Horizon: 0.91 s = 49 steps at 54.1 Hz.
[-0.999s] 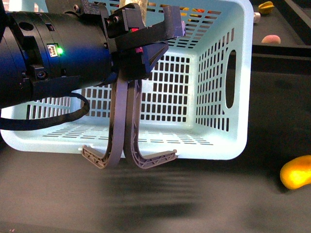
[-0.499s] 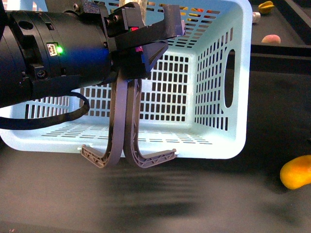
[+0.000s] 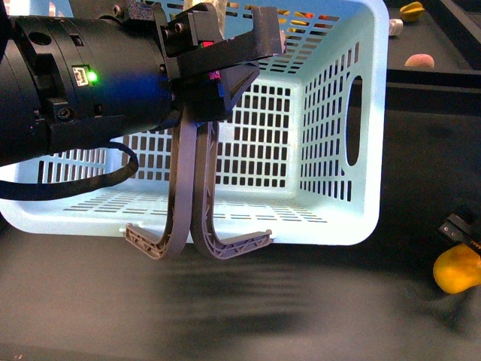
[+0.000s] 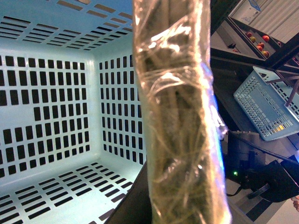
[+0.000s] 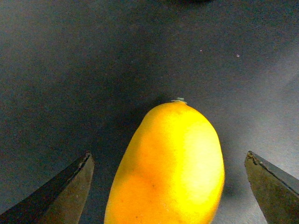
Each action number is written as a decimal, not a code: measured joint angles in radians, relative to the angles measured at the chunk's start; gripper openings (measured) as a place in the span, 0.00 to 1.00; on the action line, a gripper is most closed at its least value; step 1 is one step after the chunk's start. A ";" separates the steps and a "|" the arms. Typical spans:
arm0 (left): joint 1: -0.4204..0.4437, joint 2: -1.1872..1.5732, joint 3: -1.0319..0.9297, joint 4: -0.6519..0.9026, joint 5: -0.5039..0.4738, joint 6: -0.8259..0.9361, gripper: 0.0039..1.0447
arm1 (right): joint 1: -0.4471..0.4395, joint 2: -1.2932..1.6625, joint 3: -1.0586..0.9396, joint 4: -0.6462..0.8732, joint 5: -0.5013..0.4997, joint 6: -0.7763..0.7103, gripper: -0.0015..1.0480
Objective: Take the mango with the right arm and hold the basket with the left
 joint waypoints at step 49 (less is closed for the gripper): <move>0.000 0.000 0.000 0.000 0.000 0.000 0.08 | -0.003 0.074 0.047 -0.035 -0.028 -0.072 0.58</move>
